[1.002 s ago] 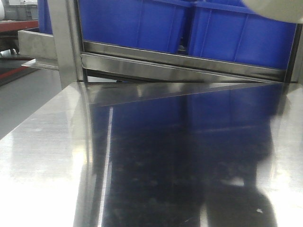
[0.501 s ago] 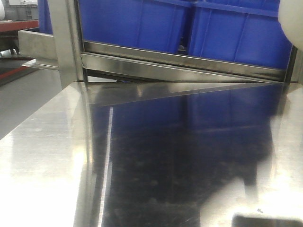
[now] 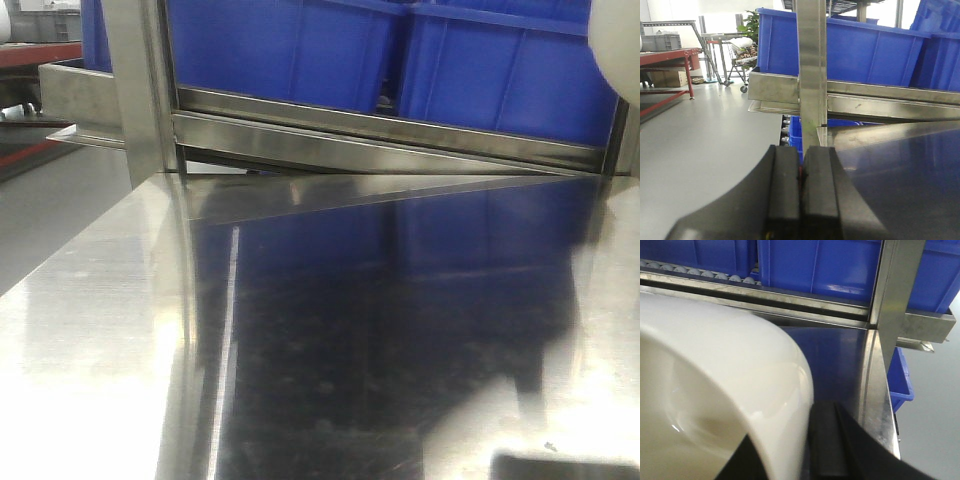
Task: Move white bin to right shelf second layer
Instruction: 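Lift the white bin off the table with the right gripper, then back the base away from the table holding the bin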
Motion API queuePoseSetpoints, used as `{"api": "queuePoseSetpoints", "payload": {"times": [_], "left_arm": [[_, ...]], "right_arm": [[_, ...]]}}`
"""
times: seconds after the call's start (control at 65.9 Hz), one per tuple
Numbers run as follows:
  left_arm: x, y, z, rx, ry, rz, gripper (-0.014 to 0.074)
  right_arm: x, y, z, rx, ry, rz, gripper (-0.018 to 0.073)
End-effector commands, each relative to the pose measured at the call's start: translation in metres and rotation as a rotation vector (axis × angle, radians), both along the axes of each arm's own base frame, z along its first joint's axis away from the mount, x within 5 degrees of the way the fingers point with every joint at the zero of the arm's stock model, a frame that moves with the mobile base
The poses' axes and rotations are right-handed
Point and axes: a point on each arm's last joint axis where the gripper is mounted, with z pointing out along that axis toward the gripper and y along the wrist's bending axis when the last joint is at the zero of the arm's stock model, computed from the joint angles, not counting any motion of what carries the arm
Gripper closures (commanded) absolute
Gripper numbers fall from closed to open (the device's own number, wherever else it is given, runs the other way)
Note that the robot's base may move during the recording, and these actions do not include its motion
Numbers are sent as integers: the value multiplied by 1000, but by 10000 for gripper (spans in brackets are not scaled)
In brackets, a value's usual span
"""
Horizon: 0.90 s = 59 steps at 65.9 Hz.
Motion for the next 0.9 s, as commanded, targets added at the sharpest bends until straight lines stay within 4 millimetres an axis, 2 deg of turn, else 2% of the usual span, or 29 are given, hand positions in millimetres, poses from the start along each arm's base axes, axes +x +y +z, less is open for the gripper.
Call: {"api": "queuePoseSetpoints", "payload": {"times": [0.0, 0.881], "left_arm": [[0, 1, -3, -23, -64, 3, 512], [0, 1, -3, -23, -64, 3, 512]], "right_arm": [[1, -1, 19, 1, -133, -9, 536], [1, -1, 19, 1, -133, -9, 536]]}}
